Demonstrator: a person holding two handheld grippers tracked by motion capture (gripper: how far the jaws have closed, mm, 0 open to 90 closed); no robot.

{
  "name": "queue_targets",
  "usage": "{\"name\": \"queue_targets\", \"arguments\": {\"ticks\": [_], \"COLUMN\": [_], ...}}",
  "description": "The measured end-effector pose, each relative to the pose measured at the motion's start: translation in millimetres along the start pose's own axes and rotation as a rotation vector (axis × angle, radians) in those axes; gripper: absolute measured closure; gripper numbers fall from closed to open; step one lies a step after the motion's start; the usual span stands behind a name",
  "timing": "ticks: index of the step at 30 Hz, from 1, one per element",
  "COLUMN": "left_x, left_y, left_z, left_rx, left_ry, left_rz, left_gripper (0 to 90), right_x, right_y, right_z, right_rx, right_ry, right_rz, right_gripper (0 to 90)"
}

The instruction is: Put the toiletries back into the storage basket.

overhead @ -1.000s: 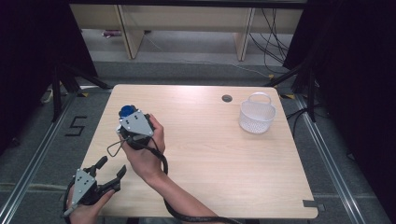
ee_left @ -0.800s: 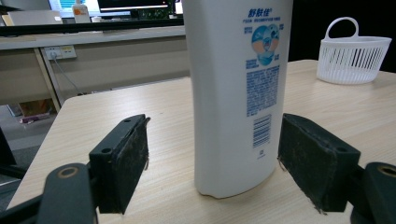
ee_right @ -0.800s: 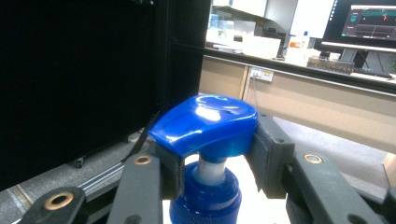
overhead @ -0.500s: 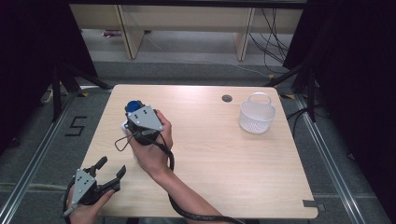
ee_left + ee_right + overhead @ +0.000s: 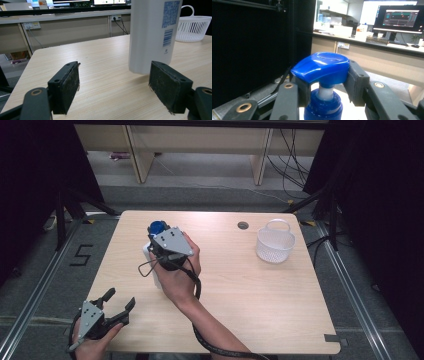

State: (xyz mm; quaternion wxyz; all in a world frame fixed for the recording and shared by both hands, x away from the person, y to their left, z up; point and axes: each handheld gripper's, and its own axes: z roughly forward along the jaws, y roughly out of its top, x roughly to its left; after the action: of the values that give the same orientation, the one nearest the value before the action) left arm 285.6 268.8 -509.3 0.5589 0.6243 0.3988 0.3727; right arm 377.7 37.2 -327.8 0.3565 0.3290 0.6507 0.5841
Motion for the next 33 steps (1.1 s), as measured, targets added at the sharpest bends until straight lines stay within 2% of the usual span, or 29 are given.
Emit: {"name": "queue_targets", "arguments": {"ticks": [2, 3, 6, 7, 20, 22, 26, 28, 29, 30, 31, 33], "left_x": [-0.3, -0.2, -0.3, -0.9, -1.4, -1.5, -2.1, -2.1, -2.4, -2.4, -3.0, -3.2], "left_y": [0.3, -0.3, -0.6, -0.1, -1.2, -1.1, -1.3, -1.8, -1.7, -2.2, -1.8, -1.8], "left_z": [-0.3, 1.3, 1.5, 1.3, 3.2, 3.1, 3.4, 4.9, 4.3, 5.4, 4.2, 4.7], "left_rx": [0.012, -0.003, -0.003, 0.01, 0.016, 0.016, 0.019, 0.005, 0.014, 0.006, 0.022, 0.022], "left_ry": [0.007, 0.0, -0.002, 0.005, 0.0, 0.001, 0.0, -0.007, -0.004, -0.009, -0.001, -0.002], "left_rz": [0.003, 0.002, 0.003, 0.001, 0.004, 0.004, 0.004, 0.004, 0.004, 0.004, 0.002, 0.003], "left_gripper": [23.9, 23.9, 23.9, 23.9, 23.9, 23.9, 23.9, 23.9, 23.9, 23.9, 23.9, 23.9], "right_x": [-4.9, -7.6, -13.1, -15.4, -48.0, -51.6, -59.6, -64.7, -68.1, -70.1, -71.8, -74.7], "right_y": [1.3, 2.0, 3.4, 3.9, 3.1, 2.7, 2.4, 2.2, 2.2, 1.9, 1.6, 1.5], "right_z": [-2.9, -4.3, -7.2, -8.5, -25.0, -28.1, -33.2, -35.8, -37.1, -38.7, -40.1, -41.4], "right_rx": [-0.004, -0.006, -0.012, -0.012, -0.013, -0.009, -0.011, -0.01, -0.014, -0.014, -0.009, -0.012], "right_ry": [-0.006, -0.009, -0.017, -0.017, -0.066, -0.076, -0.096, -0.102, -0.108, -0.118, -0.112, -0.118], "right_rz": [-0.001, 0.003, 0.006, 0.008, 0.012, 0.033, 0.042, 0.034, 0.019, 0.027, 0.04, 0.033], "right_gripper": [60.5, 60.5, 60.5, 60.5, 60.6, 60.5, 60.5, 60.6, 60.5, 60.5, 60.5, 60.6]}}
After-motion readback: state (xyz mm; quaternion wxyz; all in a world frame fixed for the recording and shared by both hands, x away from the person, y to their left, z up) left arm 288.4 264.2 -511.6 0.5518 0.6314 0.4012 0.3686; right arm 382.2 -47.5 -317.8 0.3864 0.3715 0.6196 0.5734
